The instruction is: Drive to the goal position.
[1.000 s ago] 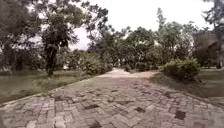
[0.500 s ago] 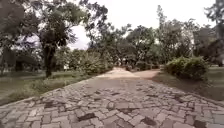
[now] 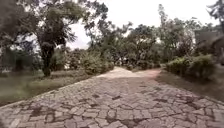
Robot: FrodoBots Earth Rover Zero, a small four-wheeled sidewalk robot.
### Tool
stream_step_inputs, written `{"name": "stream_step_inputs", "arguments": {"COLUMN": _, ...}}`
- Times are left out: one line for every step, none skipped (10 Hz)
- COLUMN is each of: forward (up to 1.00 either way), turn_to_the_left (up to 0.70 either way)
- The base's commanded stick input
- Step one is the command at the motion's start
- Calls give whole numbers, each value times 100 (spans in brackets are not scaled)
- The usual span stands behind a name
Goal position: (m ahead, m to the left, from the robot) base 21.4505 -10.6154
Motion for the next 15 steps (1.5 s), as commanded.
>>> {"name": "stream_step_inputs", "arguments": {"forward": 70, "turn_to_the_left": -7}}
{"name": "stream_step_inputs", "arguments": {"forward": 70, "turn_to_the_left": 0}}
{"name": "stream_step_inputs", "arguments": {"forward": 70, "turn_to_the_left": 0}}
{"name": "stream_step_inputs", "arguments": {"forward": 70, "turn_to_the_left": 0}}
{"name": "stream_step_inputs", "arguments": {"forward": 70, "turn_to_the_left": 0}}
{"name": "stream_step_inputs", "arguments": {"forward": 70, "turn_to_the_left": 0}}
{"name": "stream_step_inputs", "arguments": {"forward": 70, "turn_to_the_left": 0}}
{"name": "stream_step_inputs", "arguments": {"forward": 70, "turn_to_the_left": 0}}
{"name": "stream_step_inputs", "arguments": {"forward": 70, "turn_to_the_left": 0}}
{"name": "stream_step_inputs", "arguments": {"forward": 70, "turn_to_the_left": 0}}
{"name": "stream_step_inputs", "arguments": {"forward": 70, "turn_to_the_left": 0}}
{"name": "stream_step_inputs", "arguments": {"forward": 70, "turn_to_the_left": 0}}
{"name": "stream_step_inputs", "arguments": {"forward": 70, "turn_to_the_left": 0}}
{"name": "stream_step_inputs", "arguments": {"forward": 70, "turn_to_the_left": 0}}
{"name": "stream_step_inputs", "arguments": {"forward": 70, "turn_to_the_left": 0}}
